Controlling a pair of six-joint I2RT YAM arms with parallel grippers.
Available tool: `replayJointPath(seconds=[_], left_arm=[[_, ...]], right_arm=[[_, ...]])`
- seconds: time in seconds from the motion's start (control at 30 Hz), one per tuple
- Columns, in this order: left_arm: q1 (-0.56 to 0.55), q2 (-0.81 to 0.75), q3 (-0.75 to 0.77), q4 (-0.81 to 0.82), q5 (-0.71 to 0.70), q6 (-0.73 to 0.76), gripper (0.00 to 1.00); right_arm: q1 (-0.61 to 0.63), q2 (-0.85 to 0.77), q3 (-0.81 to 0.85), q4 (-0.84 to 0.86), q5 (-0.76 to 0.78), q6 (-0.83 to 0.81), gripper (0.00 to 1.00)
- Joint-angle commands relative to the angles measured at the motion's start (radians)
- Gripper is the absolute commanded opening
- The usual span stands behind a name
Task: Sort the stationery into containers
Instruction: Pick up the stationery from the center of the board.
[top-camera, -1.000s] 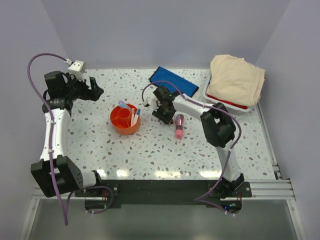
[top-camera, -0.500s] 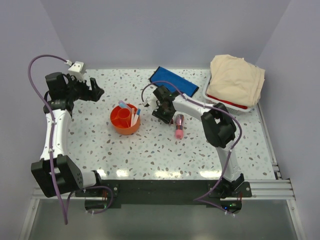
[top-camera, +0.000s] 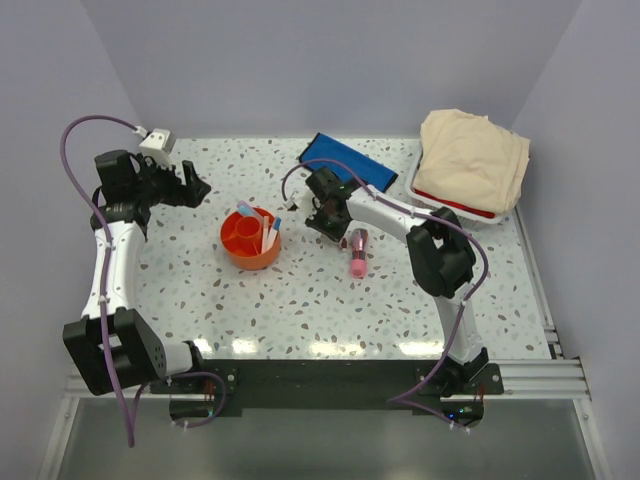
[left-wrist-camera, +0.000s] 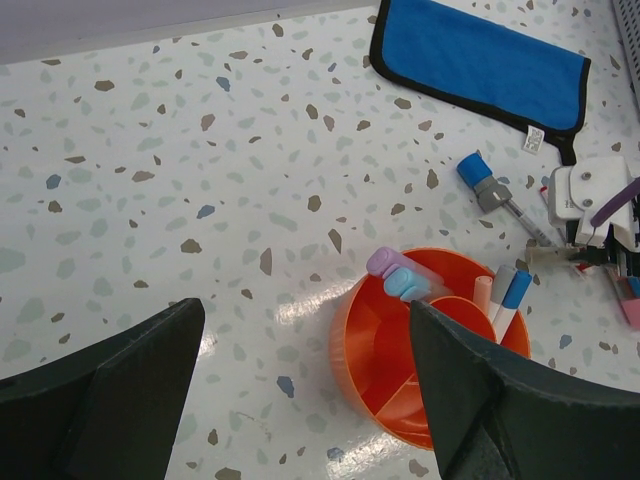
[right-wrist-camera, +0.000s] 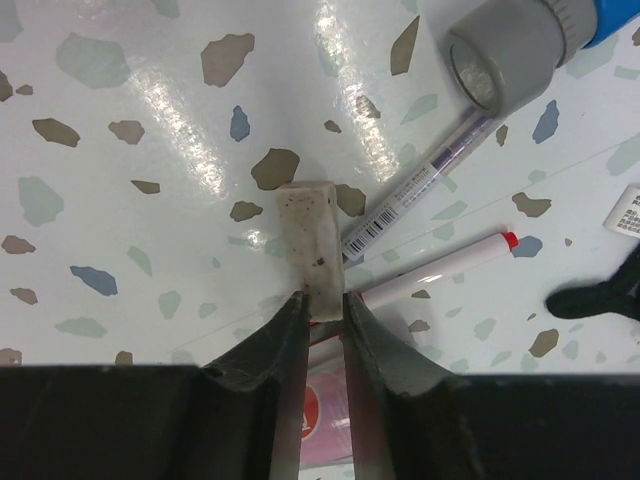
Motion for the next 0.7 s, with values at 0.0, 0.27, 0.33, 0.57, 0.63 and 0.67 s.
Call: replayJointPath(seconds=[0.0,0.27,0.33,0.57,0.63,0.67], left_arm=[[0.009,-0.036,-0.007,0.045,0.022,-0.017,0.88],[0.009,-0.037,-0.013,0.041,0.020,-0.017,0.88],[0.009,-0.037,-0.015,0.042,0.020,-0.019,0.88],[0.009,-0.037,-0.019,0.039,0.017,-0.017,0.88],[0.009,-0.039,-0.021,0.039,0.017,-0.017,0.88],[0.009,-0.040,-0.022,0.039,0.017,-0.017,0.88]], right_arm=[[0.005,-0.032,0.037,-0.025,0.006,-0.004,0.23],[0.010,-0.029,0.023,-0.020,0.007,0.006,0.38],[0.015,-0.026,0.022,-0.020,0.011,0.008,0.39],[0.024,-0.018,0.016,-0.016,0.009,0.008,0.39],[0.024,-0.017,0.017,-0.016,0.006,0.006,0.38],[0.025,-0.017,0.017,-0.019,0.006,0.006,0.38]])
